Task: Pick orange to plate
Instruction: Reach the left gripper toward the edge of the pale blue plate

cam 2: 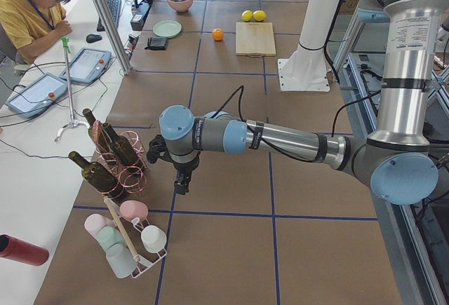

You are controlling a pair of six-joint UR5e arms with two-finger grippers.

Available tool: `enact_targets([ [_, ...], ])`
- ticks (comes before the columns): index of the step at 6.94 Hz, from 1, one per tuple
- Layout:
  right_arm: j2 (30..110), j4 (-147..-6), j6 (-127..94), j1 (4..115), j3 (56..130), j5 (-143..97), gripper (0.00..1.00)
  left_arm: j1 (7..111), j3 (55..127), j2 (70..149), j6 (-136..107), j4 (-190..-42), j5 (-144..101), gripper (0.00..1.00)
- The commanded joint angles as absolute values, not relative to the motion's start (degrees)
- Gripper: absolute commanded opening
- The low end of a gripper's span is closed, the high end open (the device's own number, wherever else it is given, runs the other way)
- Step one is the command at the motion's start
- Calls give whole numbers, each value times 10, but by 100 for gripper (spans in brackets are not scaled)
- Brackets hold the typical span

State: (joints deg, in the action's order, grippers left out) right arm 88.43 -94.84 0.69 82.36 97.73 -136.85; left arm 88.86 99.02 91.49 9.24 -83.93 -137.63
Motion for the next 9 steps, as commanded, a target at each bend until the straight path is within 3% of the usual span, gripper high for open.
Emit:
enact_targets([
  [1, 884, -948, 6, 824, 977, -1364, 100, 888, 995, 922, 91, -837, -1375, 100],
  [9, 884, -934, 0, 821, 981, -1368, 100, 846, 981, 914, 88, -957, -1383, 100],
])
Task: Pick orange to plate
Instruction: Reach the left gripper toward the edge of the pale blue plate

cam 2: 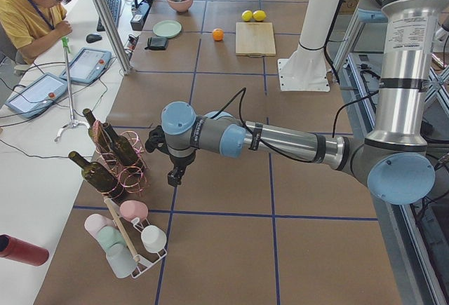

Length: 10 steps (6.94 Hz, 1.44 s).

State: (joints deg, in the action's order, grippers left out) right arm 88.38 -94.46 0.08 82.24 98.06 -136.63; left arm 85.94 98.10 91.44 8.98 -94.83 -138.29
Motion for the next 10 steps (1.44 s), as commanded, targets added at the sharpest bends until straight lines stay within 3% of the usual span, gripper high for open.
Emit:
enact_targets([
  [1, 884, -920, 0, 818, 981, -1369, 100, 785, 979, 920, 25, -974, -1394, 100],
  [4, 884, -892, 2, 801, 979, -1368, 100, 624, 949, 922, -275, -1177, -1384, 100],
  [10, 886, -888, 1, 796, 978, -1369, 100, 521, 893, 991, -386, -1199, -1304, 96],
])
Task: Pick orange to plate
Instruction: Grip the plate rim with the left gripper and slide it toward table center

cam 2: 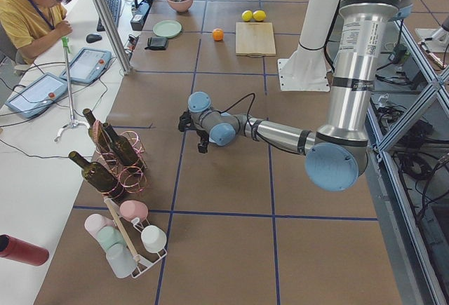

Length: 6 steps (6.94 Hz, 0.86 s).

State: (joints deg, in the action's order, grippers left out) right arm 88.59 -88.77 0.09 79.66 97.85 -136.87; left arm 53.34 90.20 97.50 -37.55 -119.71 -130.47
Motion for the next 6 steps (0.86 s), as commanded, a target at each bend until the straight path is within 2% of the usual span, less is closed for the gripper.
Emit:
enact_targets([
  [1, 886, -889, 1, 796, 977, -1368, 100, 510, 892, 993, -395, -1199, -1304, 90],
  [3, 886, -889, 1, 795, 977, -1368, 100, 506, 883, 992, -395, -1199, -1304, 74],
  [4, 886, -889, 1, 796, 976, -1368, 100, 506, 884, 992, -394, -1199, -1305, 33],
  [5, 886, -889, 2, 795, 976, -1368, 100, 506, 882, 992, -390, -1199, -1305, 9],
  [6, 886, -889, 2, 796, 976, -1368, 100, 506, 882, 992, -389, -1199, -1305, 0],
])
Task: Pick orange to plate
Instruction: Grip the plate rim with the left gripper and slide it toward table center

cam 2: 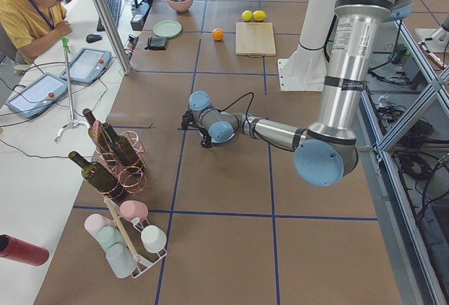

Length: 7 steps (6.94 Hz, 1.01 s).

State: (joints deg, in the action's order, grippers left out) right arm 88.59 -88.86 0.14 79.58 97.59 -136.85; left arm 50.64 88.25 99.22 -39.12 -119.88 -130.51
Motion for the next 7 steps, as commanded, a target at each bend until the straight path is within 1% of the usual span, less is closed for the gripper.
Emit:
enact_targets([
  [1, 886, -889, 2, 796, 976, -1368, 100, 506, 883, 992, -395, -1199, -1307, 0],
  [2, 886, -889, 1, 795, 976, -1368, 100, 507, 894, 993, -396, -1199, -1312, 0],
  [3, 886, -889, 1, 795, 976, -1369, 100, 507, 930, 994, -407, -1198, -1325, 0],
  [4, 885, -888, 1, 795, 977, -1368, 100, 508, 940, 1042, -484, -1199, -1345, 0],
  [5, 885, -888, 1, 795, 977, -1369, 100, 505, 928, 1114, -571, -1199, -1344, 0],
  [6, 884, -888, 1, 795, 978, -1369, 100, 484, 919, 1158, -624, -1198, -1342, 0],
  [7, 884, -888, 1, 795, 977, -1368, 100, 453, 905, 1183, -653, -1198, -1339, 0],
])
